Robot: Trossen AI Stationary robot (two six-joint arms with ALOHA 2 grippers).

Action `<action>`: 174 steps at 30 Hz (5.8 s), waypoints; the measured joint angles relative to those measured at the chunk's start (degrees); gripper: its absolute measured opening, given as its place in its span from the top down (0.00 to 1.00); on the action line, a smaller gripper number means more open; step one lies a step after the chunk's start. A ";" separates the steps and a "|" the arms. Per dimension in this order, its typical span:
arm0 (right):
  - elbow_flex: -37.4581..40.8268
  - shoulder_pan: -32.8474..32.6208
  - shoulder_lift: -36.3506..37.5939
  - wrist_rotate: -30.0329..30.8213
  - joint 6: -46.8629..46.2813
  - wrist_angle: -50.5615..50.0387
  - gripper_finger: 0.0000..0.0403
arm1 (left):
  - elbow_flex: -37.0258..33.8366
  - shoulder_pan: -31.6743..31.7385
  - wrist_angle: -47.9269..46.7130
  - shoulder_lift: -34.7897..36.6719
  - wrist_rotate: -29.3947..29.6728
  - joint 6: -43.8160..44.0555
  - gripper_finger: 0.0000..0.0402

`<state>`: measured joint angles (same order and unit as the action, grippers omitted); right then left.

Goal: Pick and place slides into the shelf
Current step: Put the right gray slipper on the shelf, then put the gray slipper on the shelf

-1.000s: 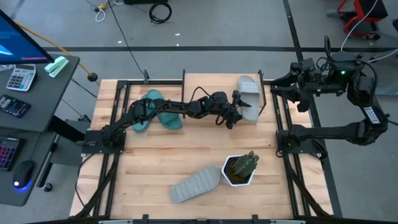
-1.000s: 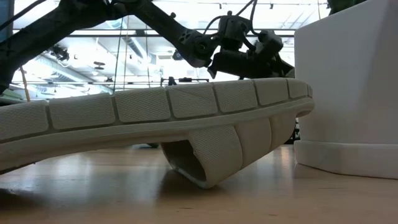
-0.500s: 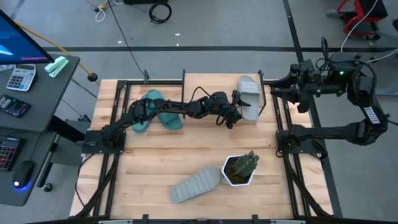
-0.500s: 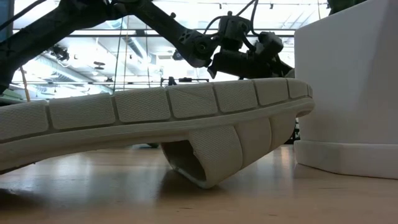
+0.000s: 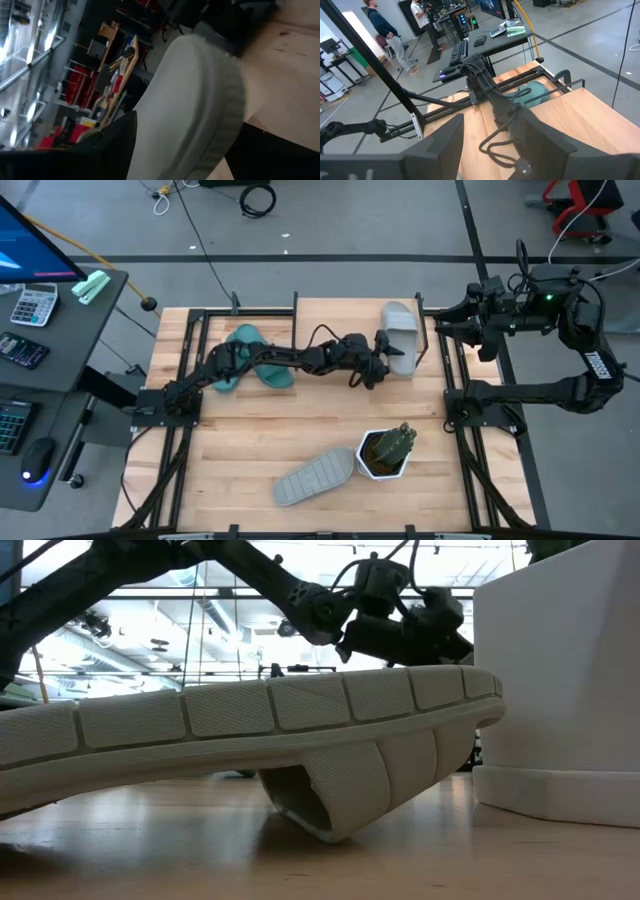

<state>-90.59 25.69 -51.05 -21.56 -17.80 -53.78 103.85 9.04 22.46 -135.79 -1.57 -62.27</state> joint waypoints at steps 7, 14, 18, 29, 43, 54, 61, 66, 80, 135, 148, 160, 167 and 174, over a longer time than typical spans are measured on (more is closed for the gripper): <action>0.00 -0.02 0.00 0.00 0.05 -0.04 0.51 | 0.00 -1.18 -0.11 0.00 6.61 -5.49 0.33; 0.00 -0.02 0.00 0.00 0.11 -0.04 0.51 | 0.00 -2.79 -0.07 0.00 8.05 -5.49 0.34; 0.00 -0.02 0.00 0.00 0.18 -0.04 0.51 | 0.00 -4.25 -0.09 0.00 7.98 -5.09 0.34; 0.00 -0.02 0.00 -1.05 0.20 -0.65 0.51 | 0.00 -7.26 2.62 0.00 10.90 -6.00 0.35; 0.00 -0.01 0.65 -1.74 0.36 -0.66 0.51 | 0.02 -9.76 -5.24 5.29 21.16 -4.22 0.37; -0.04 0.00 1.18 -2.42 0.00 -0.64 0.51 | -0.07 -9.92 -16.86 11.08 18.21 9.96 0.38; -0.04 0.03 1.78 -2.59 0.31 -0.63 0.51 | 0.00 -6.74 -37.72 19.28 17.83 29.59 0.41; -0.04 0.00 2.14 -2.71 1.35 -0.63 0.51 | 0.09 -4.30 -49.65 24.88 6.33 47.79 0.45; -0.04 0.02 3.69 -3.11 3.53 -0.65 0.51 | -0.44 -7.26 -87.30 28.83 -7.21 59.91 0.56; 0.00 0.00 3.96 -6.03 6.37 -4.04 0.51 | -50.14 -24.77 -26.14 40.75 -14.12 113.87 0.55; 0.00 0.01 3.96 -6.03 5.66 -4.04 0.51 | -50.07 -27.10 -15.98 34.49 -15.49 117.67 0.51; 0.00 0.00 3.96 -6.84 5.20 -4.07 0.51 | -50.05 -28.77 -16.66 33.00 -16.07 118.68 0.45; 0.00 0.03 3.96 -7.31 4.79 -4.07 0.51 | -50.14 -29.07 -18.38 32.81 -17.85 118.64 0.45; 0.00 0.02 3.96 -7.32 4.50 -4.07 0.51 | -50.12 -29.20 -16.06 32.14 -17.78 120.30 0.45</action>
<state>-90.59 25.71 -47.09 -28.88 -13.30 -57.84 53.73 -20.16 6.40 -103.64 -19.35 58.03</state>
